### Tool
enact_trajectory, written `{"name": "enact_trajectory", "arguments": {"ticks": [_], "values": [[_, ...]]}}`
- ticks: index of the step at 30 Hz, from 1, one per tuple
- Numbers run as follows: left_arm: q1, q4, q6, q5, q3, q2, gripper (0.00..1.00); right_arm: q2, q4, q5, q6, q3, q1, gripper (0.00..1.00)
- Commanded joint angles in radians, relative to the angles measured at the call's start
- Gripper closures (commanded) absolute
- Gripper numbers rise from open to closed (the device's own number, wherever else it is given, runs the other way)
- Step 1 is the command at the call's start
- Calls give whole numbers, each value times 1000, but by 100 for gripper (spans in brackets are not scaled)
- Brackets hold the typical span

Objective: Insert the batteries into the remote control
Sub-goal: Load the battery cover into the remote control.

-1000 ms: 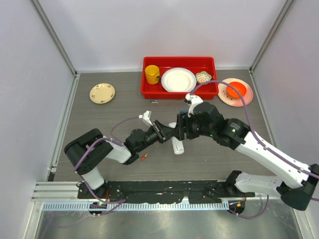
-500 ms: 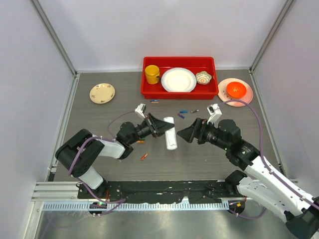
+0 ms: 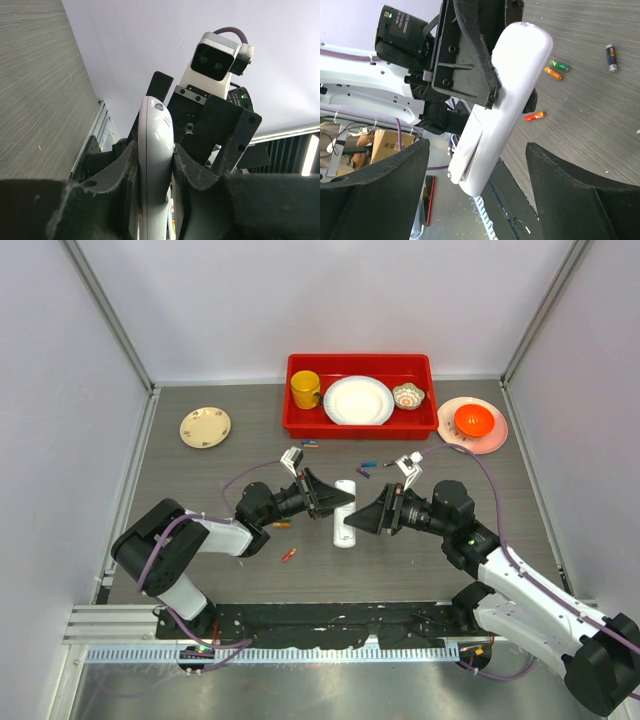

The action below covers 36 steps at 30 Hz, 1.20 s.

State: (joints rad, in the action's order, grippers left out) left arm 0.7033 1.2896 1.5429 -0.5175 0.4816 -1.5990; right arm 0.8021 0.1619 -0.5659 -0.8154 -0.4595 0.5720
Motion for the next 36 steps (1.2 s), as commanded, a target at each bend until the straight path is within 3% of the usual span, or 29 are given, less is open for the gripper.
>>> {"name": "enact_trajectory", "arguments": {"ticks": [1, 15, 22, 36], "values": [[-5, 257, 13, -15, 34, 11, 100, 19, 74, -88, 10, -13, -4, 17], [-5, 257, 11, -7, 26, 11, 100, 81, 74, -147, 18, -7, -4, 28], [-5, 257, 11, -9, 20, 17, 100, 123, 82, -146, 13, 2, -3, 41], [1, 257, 8, 7, 25, 24, 100, 181, 154, -117, -41, -5, -4, 50]]}}
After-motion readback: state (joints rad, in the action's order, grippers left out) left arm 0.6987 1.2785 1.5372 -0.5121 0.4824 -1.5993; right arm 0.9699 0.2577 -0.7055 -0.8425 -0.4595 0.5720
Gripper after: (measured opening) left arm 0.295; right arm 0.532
